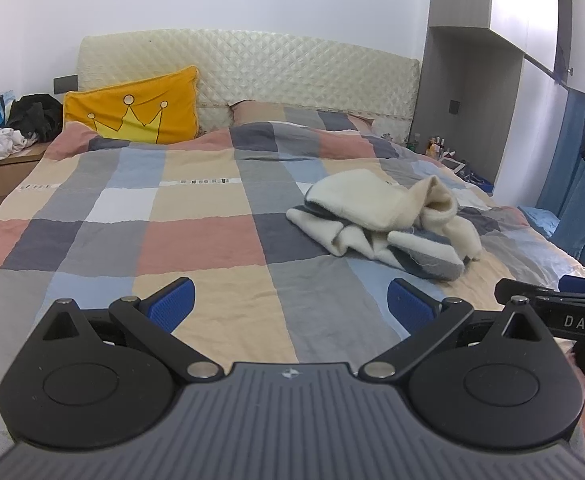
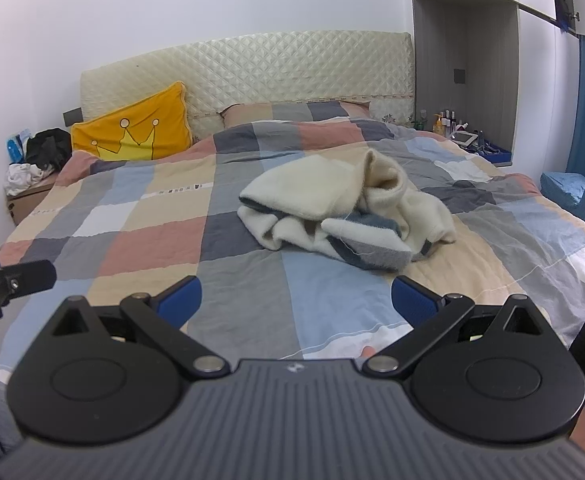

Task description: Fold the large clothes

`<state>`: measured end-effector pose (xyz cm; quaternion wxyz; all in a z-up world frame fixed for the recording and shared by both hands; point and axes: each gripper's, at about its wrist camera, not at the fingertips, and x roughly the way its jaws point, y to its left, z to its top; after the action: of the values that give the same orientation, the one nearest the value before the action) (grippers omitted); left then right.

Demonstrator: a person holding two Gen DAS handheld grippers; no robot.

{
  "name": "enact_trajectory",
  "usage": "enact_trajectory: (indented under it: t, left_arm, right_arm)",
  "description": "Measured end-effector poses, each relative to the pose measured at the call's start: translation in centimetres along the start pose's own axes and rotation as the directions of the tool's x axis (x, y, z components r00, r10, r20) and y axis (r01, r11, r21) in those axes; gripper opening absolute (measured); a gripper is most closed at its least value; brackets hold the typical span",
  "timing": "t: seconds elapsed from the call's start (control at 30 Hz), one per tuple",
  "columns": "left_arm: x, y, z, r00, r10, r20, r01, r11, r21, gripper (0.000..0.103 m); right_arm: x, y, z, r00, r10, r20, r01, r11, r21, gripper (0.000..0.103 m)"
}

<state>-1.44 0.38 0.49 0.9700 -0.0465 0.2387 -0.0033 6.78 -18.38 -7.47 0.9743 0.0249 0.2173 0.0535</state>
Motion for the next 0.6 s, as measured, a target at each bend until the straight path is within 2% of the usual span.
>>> enact_trajectory:
  t: [0.6]
  left_arm:
    - [0.74, 0.33, -0.17, 1.0, 0.002, -0.005, -0.002, 1.0, -0.011, 0.103]
  right_arm:
    - [0.54, -0.25, -0.38, 1.0, 0.001, -0.014, -0.001, 1.0, 0.005, 0.103]
